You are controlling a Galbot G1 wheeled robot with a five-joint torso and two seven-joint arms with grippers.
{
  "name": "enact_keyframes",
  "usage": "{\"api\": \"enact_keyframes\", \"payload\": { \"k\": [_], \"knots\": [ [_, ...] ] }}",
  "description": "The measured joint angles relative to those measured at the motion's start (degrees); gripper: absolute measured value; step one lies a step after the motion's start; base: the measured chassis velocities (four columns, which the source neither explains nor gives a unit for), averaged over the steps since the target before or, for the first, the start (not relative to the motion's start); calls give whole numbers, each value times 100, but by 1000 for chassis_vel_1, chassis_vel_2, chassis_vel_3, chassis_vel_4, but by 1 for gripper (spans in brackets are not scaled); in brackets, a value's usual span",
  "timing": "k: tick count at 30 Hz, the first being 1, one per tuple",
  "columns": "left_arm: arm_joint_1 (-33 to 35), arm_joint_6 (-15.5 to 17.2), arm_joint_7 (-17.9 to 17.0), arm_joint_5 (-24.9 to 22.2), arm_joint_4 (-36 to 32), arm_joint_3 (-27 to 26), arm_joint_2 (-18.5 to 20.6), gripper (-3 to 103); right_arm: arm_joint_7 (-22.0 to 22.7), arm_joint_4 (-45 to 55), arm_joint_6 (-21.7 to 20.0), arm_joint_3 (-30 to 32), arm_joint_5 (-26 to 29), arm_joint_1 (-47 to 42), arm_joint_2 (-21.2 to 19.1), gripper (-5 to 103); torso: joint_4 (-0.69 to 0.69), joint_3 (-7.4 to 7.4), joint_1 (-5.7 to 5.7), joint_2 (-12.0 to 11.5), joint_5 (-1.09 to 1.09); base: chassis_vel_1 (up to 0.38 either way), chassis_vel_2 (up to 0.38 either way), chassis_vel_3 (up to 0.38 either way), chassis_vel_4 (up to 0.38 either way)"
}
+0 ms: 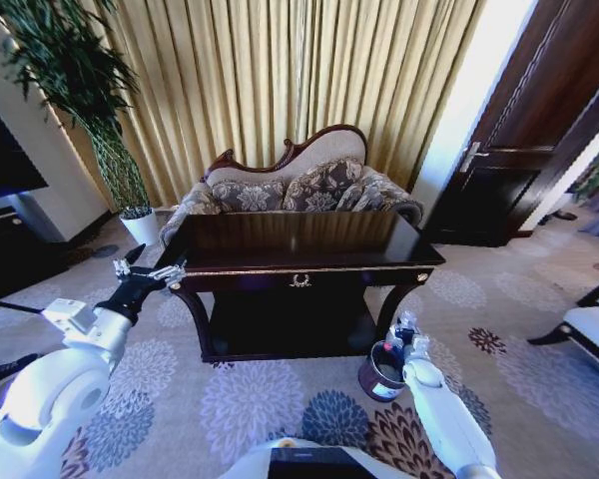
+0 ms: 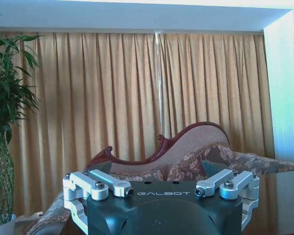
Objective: Move to the front of the table and place the trash on the table into the trash bin.
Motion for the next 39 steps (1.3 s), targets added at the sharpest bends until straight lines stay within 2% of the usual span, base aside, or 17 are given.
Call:
{"api": "enact_keyframes", "payload": {
  "k": [14, 21, 29, 39],
  "knots": [
    [-80, -86, 33, 31, 73, 94, 6, 100, -8, 37, -1, 29, -26, -55, 43, 28, 0, 0, 0, 0, -1, -60, -68, 60, 66],
    [-69, -121, 58, 79, 112, 104, 4, 100, -7, -78, 10, 22, -232, -18, 121, 28, -2, 0, 0, 0, 0, -32, -36, 35, 30],
    [-77, -129, 58, 62, 112, 47, 71, 100, -7, -626, 24, -21, -512, 371, 358, 28, 0, 0, 0, 0, -1, 0, 0, 0, 0],
    [65, -162, 64, -46, 64, -178, 102, 100, -6, -1801, 272, 110, -1144, 1114, 746, 30, 0, 0, 1, -1, -1, 0, 0, 0, 0]
  ]
}}
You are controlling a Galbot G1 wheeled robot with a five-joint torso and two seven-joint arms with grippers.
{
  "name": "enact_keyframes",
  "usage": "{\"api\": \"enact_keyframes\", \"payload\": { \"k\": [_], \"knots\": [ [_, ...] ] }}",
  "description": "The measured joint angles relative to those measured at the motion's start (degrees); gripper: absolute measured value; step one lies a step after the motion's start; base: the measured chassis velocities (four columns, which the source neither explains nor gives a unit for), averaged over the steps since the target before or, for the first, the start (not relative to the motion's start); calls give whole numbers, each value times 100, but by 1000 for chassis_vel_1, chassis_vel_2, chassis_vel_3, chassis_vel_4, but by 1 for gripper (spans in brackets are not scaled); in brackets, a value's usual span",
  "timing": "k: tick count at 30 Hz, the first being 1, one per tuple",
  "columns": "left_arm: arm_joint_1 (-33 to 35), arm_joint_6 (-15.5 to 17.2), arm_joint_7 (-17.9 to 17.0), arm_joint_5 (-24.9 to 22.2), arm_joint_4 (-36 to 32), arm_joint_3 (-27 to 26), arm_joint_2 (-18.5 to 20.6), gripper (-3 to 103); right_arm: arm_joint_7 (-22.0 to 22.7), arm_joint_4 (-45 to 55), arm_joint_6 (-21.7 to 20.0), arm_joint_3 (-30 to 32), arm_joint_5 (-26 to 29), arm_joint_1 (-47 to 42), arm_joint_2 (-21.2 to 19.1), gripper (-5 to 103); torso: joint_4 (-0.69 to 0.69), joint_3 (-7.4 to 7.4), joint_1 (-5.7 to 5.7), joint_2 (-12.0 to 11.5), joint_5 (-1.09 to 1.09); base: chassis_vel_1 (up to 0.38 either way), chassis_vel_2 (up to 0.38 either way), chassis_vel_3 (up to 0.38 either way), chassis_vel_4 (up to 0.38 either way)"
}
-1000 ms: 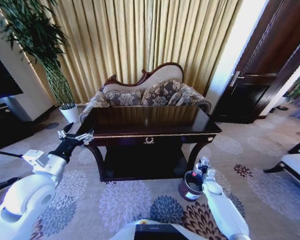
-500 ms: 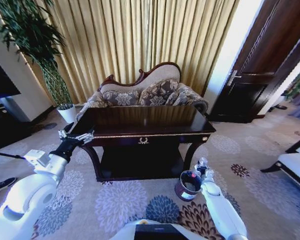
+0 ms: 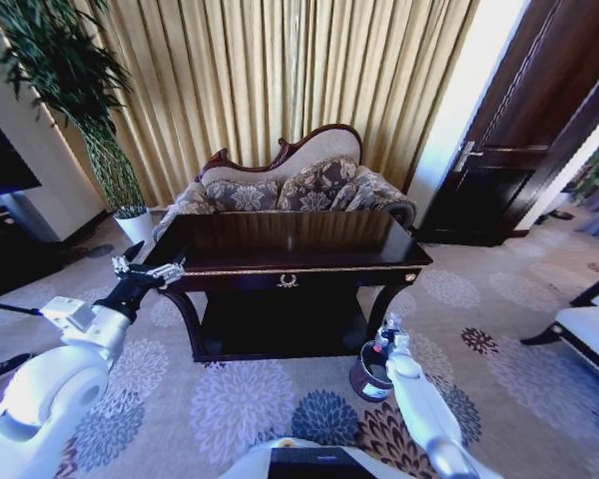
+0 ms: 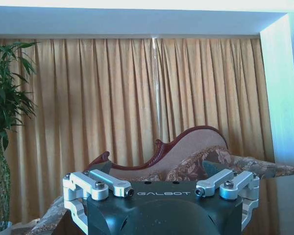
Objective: Move to the front of the table and place the trash on the table into the trash bin.
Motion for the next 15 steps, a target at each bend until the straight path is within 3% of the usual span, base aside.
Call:
{"api": "enact_keyframes", "payload": {
  "k": [3, 11, 15],
  "knots": [
    [9, -13, 8, -3, 0, -5, -2, 100, 2, -168, 1, 26, -138, 85, 38, 35, 0, 0, 0, 0, 1, 0, 0, 0, 0],
    [-11, -20, 22, 11, -83, 77, -37, 100, 147, -820, -1, 108, -259, 417, -27, 68, -1, 0, 0, 0, 0, 0, 0, 0, 0],
    [3, -20, 24, 28, -124, 91, -55, 100, 239, -983, -1, 133, -248, 503, -98, 79, -1, 0, 0, 0, 1, 0, 0, 0, 0]
  ]
}}
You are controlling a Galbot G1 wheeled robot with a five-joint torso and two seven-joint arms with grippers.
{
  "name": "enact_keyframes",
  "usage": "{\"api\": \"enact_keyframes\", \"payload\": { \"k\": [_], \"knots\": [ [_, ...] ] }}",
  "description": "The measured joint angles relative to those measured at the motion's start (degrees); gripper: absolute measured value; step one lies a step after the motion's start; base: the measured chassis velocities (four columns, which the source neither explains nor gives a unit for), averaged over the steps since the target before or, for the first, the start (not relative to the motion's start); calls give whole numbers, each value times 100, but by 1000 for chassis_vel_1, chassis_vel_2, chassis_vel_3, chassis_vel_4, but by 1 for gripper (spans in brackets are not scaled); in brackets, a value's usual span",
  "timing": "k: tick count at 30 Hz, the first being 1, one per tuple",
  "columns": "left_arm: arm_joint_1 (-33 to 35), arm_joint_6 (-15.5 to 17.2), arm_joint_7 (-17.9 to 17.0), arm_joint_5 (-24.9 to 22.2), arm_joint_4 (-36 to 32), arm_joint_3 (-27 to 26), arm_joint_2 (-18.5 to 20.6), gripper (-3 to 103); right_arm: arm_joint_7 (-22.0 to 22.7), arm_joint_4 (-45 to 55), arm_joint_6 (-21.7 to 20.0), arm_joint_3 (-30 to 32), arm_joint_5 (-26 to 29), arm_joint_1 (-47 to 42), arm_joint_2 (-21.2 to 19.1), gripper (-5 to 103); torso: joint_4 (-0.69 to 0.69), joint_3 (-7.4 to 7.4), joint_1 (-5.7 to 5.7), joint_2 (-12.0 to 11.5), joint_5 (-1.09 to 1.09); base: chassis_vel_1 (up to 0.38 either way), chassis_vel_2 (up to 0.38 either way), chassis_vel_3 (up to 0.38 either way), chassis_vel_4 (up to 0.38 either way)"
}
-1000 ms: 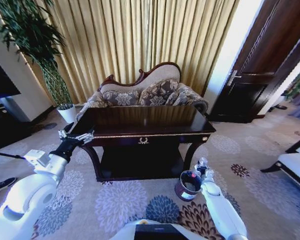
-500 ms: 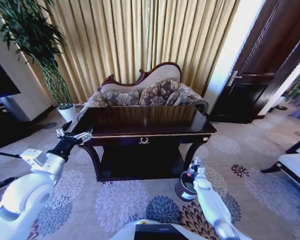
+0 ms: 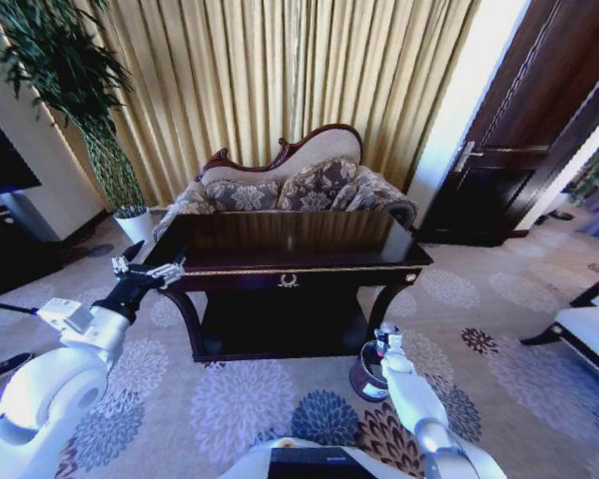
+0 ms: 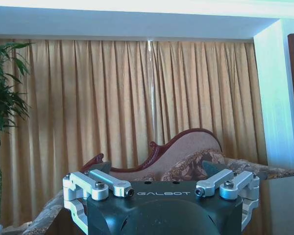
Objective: Move to the front of the table and place the trash on the table into the trash bin.
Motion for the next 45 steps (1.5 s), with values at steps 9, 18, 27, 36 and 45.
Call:
{"api": "enact_keyframes", "payload": {
  "k": [9, 18, 27, 36, 45],
  "knots": [
    [-10, -3, -2, 9, -44, 0, -22, 100, 40, 231, -21, -18, 77, -97, -71, 99, 1, 0, 0, 0, 0, 0, 0, 0, 0],
    [7, -8, -7, 26, 2, -3, -47, 100, 25, 453, -153, -45, 167, -209, -23, 100, 1, 0, 0, 0, 0, 0, 0, 0, 0],
    [-26, -34, -4, 26, 88, 22, -46, 100, -114, 1562, -650, -191, 855, -698, -155, 100, 2, 0, 0, 1, 1, 0, 0, 0, 0],
    [-39, -100, 33, 38, 230, 27, -91, 100, -437, 4434, -1514, -317, 2276, -2059, -612, 100, -1, -2, 0, 1, 1, 0, 0, 0, 0],
    [-112, -115, 35, 78, 316, 25, -135, 100, -391, 7318, -1851, -22, 2660, -3098, -1024, 100, 0, -1, 0, 2, 0, 0, 0, 0, 0]
  ]
}}
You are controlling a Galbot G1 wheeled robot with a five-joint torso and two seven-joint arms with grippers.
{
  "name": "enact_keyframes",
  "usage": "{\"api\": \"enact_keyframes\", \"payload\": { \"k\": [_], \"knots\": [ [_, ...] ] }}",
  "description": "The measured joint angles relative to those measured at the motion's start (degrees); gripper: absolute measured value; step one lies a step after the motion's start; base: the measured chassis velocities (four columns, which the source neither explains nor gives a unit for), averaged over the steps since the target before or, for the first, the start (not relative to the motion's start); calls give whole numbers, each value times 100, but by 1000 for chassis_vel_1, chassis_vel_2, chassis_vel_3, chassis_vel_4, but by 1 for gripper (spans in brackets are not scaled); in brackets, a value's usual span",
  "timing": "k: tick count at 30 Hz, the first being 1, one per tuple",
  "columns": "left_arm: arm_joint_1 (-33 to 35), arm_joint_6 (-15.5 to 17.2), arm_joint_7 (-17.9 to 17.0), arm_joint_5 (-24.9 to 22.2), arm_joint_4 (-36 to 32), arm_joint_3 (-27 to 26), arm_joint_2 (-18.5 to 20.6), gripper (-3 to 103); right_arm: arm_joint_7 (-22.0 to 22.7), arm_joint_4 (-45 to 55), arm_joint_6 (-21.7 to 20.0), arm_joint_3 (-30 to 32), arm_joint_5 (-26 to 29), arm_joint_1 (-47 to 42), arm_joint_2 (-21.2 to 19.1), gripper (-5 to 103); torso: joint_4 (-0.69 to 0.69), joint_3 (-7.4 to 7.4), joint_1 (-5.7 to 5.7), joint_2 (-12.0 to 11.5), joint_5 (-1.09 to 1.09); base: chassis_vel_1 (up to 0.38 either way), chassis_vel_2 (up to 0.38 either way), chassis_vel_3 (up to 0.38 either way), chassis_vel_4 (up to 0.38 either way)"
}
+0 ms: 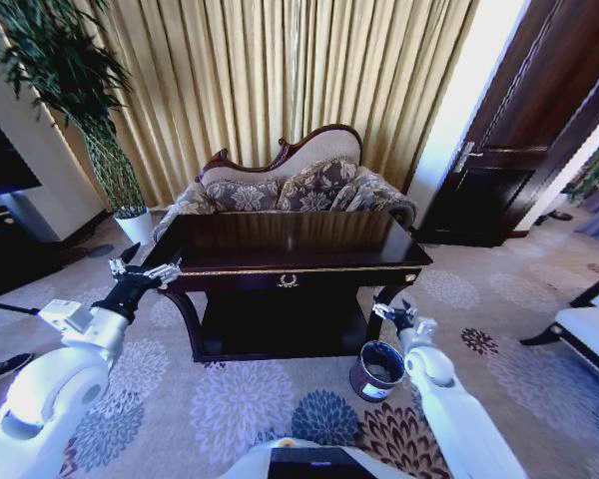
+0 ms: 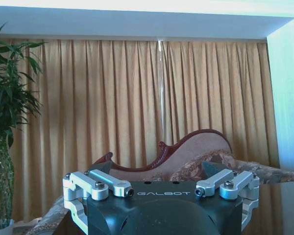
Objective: Move to the front of the table and place the trash on the table into the trash bin.
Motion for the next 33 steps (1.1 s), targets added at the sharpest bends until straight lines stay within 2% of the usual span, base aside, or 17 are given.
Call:
{"api": "enact_keyframes", "payload": {
  "k": [3, 8, 14, 21, 24, 25, 28, 29, 32, 33],
  "knots": [
    [-64, -54, -5, 75, 64, 41, -19, 100, 177, 1057, -225, 27, 154, -287, -169, 100, 0, 0, 0, 0, -1, 0, 0, 0, 0],
    [-33, -64, -33, 76, 38, -9, -71, 100, 333, 1753, -353, 24, 178, -515, -291, 100, 0, 1, 0, 0, 0, 0, 0, 0, 0],
    [39, -66, -41, 73, 11, -98, -105, 100, 483, 2366, -590, 34, 179, -739, -361, 100, 0, 0, 0, 0, 1, 0, 0, 0, 0],
    [67, -8, -53, 78, -24, -132, -173, 100, 655, 2577, -725, 71, 199, -823, -374, 100, 0, 1, 0, -1, 0, 0, 0, 0, 0],
    [87, 113, -139, 81, -84, -133, -197, 100, 664, 2639, -725, 82, 199, -865, -379, 100, 0, 1, 0, -2, 1, 0, 0, 0, 0],
    [105, 325, -320, 60, -170, -151, -200, 100, 666, 2707, -726, 99, 203, -910, -398, 100, 1, 1, 1, -2, 0, 0, 0, 0, 0],
    [73, 665, -747, 32, -257, -169, -190, 100, 675, 2773, -726, 136, 220, -955, -427, 100, 0, 2, 1, -2, 0, 33, -37, -40, 45],
    [73, 665, -747, 32, -257, -169, -190, 100, 675, 2773, -726, 136, 220, -955, -427, 100, 0, 2, 1, -2, 0, 49, -72, -80, 68],
    [32, 1048, -1152, 63, -324, -208, -230, 100, 678, 2778, -725, 154, 226, -964, -456, 100, 0, 1, 1, -2, 0, 79, -117, -110, 114],
    [32, 1048, -1152, 63, -324, -208, -230, 100, 678, 2778, -725, 154, 226, -964, -456, 100, 0, 1, 1, -2, 0, 81, -117, -130, 122]
  ]
}}
